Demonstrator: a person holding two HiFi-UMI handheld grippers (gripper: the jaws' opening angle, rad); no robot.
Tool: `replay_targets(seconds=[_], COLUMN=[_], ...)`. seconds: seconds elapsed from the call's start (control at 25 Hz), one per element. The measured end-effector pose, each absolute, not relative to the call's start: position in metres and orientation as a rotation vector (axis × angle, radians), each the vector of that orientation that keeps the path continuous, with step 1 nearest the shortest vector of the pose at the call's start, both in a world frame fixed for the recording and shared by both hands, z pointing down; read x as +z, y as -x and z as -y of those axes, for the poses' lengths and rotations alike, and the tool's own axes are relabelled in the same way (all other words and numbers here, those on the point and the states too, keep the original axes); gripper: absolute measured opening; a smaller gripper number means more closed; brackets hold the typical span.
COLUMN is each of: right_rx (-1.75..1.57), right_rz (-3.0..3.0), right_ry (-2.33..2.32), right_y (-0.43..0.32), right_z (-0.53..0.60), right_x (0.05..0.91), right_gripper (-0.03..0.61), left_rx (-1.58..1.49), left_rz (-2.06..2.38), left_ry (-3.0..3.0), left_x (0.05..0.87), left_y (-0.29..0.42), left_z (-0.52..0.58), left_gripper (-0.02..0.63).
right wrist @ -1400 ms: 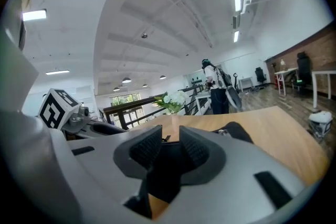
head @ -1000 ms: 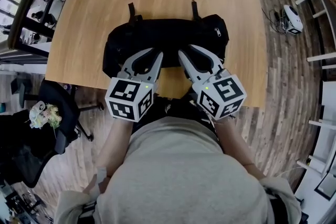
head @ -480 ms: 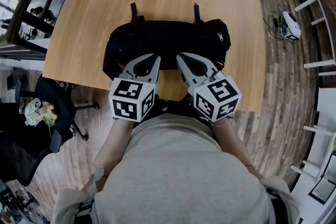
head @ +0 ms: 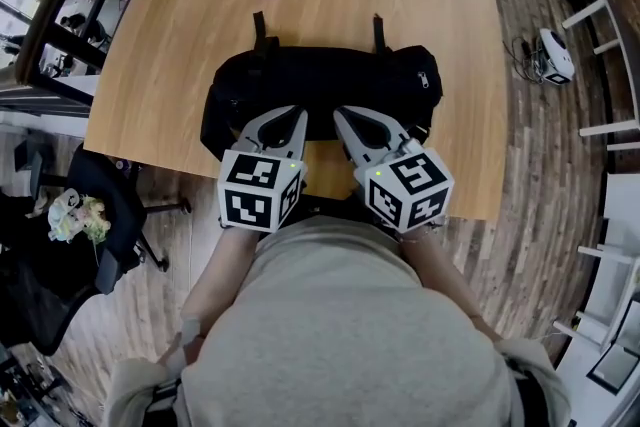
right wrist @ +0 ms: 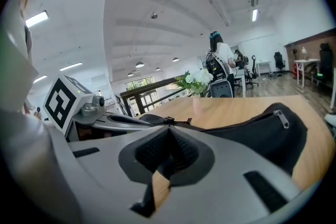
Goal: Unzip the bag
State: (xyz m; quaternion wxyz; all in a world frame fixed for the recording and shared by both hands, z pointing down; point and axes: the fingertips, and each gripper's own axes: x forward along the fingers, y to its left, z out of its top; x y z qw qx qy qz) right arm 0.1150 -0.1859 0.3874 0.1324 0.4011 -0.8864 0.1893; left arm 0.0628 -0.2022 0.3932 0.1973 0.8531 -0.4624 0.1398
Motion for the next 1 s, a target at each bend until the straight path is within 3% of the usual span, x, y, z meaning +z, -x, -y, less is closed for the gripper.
replay_targets(seconds=[1.0], right_rx=[0.56], right_rz=[2.549], right_ry=[-1.173], right_y=[-0.1173], right_z=[0.1874], right_x=[0.3949], right_gripper=[0.005], left_rx=[0.391], left_rz=[1.189], left_ry=[-2.418], left_x=[0.3965], left_y=[-0.072], left_z=[0.2015], left_gripper=[0.029])
